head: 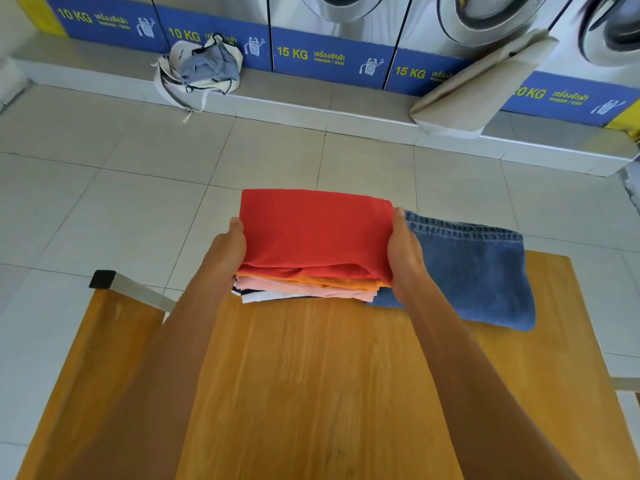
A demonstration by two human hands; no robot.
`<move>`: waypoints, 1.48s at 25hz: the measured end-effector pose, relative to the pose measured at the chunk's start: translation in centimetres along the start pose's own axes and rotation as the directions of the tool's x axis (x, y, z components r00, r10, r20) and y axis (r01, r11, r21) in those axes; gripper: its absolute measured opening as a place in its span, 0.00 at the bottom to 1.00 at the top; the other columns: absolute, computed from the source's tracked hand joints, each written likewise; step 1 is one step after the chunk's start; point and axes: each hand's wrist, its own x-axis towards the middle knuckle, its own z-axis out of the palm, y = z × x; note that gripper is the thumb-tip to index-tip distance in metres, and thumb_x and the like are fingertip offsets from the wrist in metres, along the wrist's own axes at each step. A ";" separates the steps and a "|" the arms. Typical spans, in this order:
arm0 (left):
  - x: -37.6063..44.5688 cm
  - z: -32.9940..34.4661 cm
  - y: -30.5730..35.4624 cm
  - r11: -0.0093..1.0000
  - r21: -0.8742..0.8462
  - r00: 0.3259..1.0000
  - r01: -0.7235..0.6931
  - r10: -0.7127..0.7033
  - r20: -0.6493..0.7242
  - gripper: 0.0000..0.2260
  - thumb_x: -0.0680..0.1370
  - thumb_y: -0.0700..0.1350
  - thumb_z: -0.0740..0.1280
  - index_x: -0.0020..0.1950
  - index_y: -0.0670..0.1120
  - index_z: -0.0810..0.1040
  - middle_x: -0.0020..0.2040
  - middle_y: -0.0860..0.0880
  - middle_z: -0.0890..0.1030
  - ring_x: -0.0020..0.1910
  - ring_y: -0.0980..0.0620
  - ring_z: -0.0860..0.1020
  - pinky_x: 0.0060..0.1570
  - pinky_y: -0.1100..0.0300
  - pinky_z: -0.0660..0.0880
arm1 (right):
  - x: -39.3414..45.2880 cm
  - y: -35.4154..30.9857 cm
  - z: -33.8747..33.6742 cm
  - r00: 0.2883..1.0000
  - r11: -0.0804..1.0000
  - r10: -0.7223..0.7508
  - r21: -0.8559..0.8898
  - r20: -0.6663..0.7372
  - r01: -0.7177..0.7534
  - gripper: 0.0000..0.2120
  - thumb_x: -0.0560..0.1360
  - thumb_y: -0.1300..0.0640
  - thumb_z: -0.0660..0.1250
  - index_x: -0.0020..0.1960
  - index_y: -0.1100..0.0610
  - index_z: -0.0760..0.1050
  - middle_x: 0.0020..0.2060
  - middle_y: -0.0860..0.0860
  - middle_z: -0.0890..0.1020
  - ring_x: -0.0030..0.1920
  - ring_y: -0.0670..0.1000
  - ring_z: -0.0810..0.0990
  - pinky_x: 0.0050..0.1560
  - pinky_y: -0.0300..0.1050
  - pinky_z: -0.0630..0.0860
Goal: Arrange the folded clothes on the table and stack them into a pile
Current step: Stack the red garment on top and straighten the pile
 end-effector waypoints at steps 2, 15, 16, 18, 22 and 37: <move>-0.4 -0.2 0.3 0.986 -0.162 0.999 0.031 -0.027 0.026 0.27 0.82 0.60 0.48 0.71 0.43 0.68 0.66 0.42 0.76 0.54 0.44 0.78 0.60 0.46 0.75 | -0.6 0.1 0.7 0.998 0.997 0.049 0.061 0.038 -0.051 0.35 0.77 0.28 0.49 0.71 0.51 0.71 0.55 0.49 0.79 0.58 0.56 0.81 0.60 0.61 0.79; -3.1 3.2 3.6 0.541 0.592 0.681 -0.597 0.732 0.017 0.23 0.83 0.53 0.49 0.77 0.47 0.61 0.79 0.42 0.56 0.79 0.43 0.51 0.74 0.38 0.47 | -0.9 -1.0 1.1 0.765 0.488 -0.611 -0.663 0.206 0.568 0.26 0.84 0.43 0.46 0.79 0.50 0.58 0.81 0.53 0.55 0.80 0.55 0.50 0.78 0.59 0.49; -3.4 4.9 3.3 0.434 0.648 0.649 -0.626 0.750 0.124 0.24 0.83 0.55 0.46 0.78 0.50 0.59 0.80 0.44 0.53 0.79 0.44 0.48 0.74 0.38 0.44 | -1.0 -0.6 2.1 0.721 0.352 -0.633 -0.725 0.282 0.592 0.26 0.84 0.43 0.45 0.79 0.49 0.58 0.81 0.53 0.54 0.81 0.55 0.48 0.78 0.58 0.47; -3.6 7.3 2.0 0.287 0.741 0.651 -0.607 0.714 0.257 0.25 0.83 0.57 0.42 0.80 0.54 0.49 0.81 0.46 0.47 0.80 0.46 0.43 0.75 0.37 0.42 | -0.5 0.2 3.0 0.719 0.164 -0.584 -0.813 0.377 0.559 0.25 0.84 0.44 0.43 0.80 0.47 0.55 0.81 0.52 0.52 0.81 0.54 0.47 0.79 0.58 0.45; -2.2 7.7 1.0 0.251 0.794 0.689 -0.554 0.674 0.268 0.28 0.81 0.60 0.39 0.79 0.53 0.41 0.81 0.46 0.42 0.79 0.46 0.41 0.74 0.34 0.42 | 0.8 0.3 2.9 0.754 -0.014 -0.501 -0.876 0.424 0.483 0.27 0.84 0.44 0.42 0.81 0.50 0.51 0.81 0.53 0.51 0.81 0.55 0.46 0.79 0.60 0.44; -1.6 7.0 1.7 0.290 0.772 0.669 -0.565 0.709 0.224 0.27 0.83 0.55 0.42 0.80 0.45 0.46 0.81 0.47 0.48 0.80 0.46 0.43 0.75 0.39 0.39 | 0.7 1.9 3.6 0.684 -0.049 -0.585 -0.861 0.436 0.506 0.29 0.85 0.45 0.43 0.81 0.59 0.50 0.80 0.55 0.55 0.80 0.56 0.50 0.79 0.56 0.48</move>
